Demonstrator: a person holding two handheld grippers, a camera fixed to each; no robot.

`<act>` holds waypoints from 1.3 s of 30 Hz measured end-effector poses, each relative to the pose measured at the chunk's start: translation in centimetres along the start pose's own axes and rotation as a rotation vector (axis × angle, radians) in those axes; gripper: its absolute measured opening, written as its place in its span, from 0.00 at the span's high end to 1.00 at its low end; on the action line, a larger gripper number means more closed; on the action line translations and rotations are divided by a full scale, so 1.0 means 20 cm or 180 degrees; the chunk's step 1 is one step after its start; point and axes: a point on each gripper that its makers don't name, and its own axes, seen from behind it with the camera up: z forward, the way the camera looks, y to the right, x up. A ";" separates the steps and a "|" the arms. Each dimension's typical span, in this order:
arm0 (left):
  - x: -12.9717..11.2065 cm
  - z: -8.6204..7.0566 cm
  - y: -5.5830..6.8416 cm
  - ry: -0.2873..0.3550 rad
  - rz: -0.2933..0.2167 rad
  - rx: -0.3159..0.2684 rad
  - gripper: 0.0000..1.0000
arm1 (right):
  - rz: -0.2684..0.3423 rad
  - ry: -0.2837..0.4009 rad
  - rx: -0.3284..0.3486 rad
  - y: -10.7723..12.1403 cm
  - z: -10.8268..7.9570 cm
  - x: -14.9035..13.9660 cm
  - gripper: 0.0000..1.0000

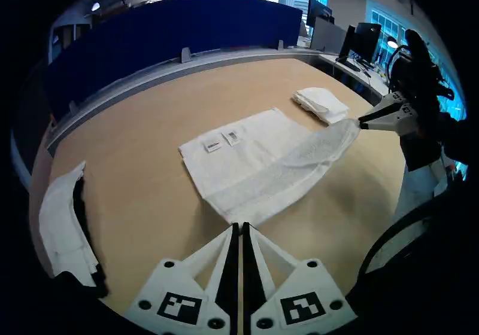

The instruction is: Fold towel

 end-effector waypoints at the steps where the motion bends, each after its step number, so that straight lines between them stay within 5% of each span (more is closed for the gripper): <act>1: 0.00 0.00 0.00 -0.0003 -0.0005 -0.0005 0.96 | 0.0005 -0.0002 0.0000 0.00 0.00 0.00 0.92; 18: 0.06 0.06 -0.04 -0.0010 -0.0041 0.0029 0.96 | 0.0035 0.0018 -0.0031 0.06 0.04 0.06 0.92; 39: 0.31 0.27 -0.27 0.0099 0.0128 0.0213 0.96 | 0.0142 0.0097 -0.0139 0.28 0.29 0.27 0.92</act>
